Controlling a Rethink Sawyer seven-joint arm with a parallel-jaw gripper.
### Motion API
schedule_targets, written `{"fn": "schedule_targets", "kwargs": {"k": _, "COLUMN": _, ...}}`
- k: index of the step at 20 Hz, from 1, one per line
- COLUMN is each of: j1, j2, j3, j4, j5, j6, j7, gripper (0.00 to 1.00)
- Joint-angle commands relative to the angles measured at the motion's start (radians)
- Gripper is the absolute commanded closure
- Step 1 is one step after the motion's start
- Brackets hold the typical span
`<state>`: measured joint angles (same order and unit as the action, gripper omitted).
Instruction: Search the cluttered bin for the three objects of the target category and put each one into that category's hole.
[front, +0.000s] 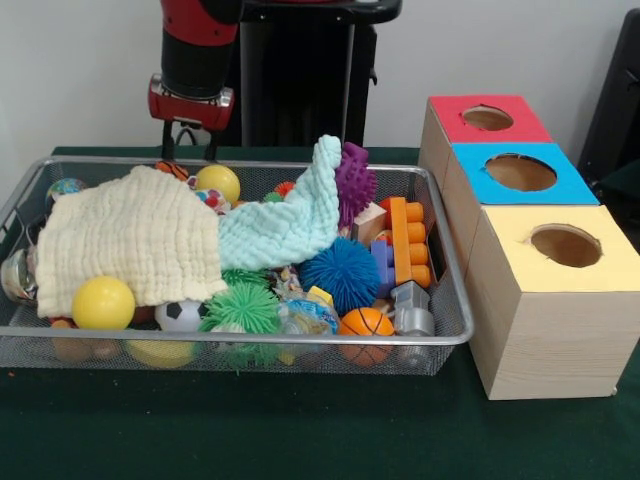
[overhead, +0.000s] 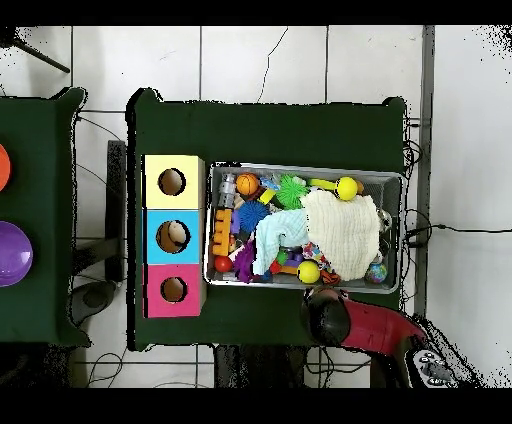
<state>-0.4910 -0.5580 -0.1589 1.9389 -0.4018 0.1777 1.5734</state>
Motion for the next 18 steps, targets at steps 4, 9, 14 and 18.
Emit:
{"fn": "schedule_targets", "kwargs": {"k": 4, "j1": 0.016, "j2": -0.069, "j3": 0.146, "j4": -0.114, "j5": -0.027, "j6": 0.045, "j7": 0.019, "gripper": 0.0}}
{"fn": "schedule_targets", "kwargs": {"k": 9, "j1": 0.011, "j2": -0.076, "j3": 0.166, "j4": -0.127, "j5": -0.036, "j6": 0.051, "j7": 0.018, "gripper": 0.0}}
{"fn": "schedule_targets", "kwargs": {"k": 14, "j1": -0.001, "j2": -0.091, "j3": 0.196, "j4": -0.144, "j5": -0.039, "j6": 0.085, "j7": 0.002, "gripper": 0.0}}
{"fn": "schedule_targets", "kwargs": {"k": 18, "j1": -0.013, "j2": -0.101, "j3": 0.222, "j4": -0.155, "j5": -0.041, "j6": 0.116, "j7": -0.014, "gripper": 0.0}}
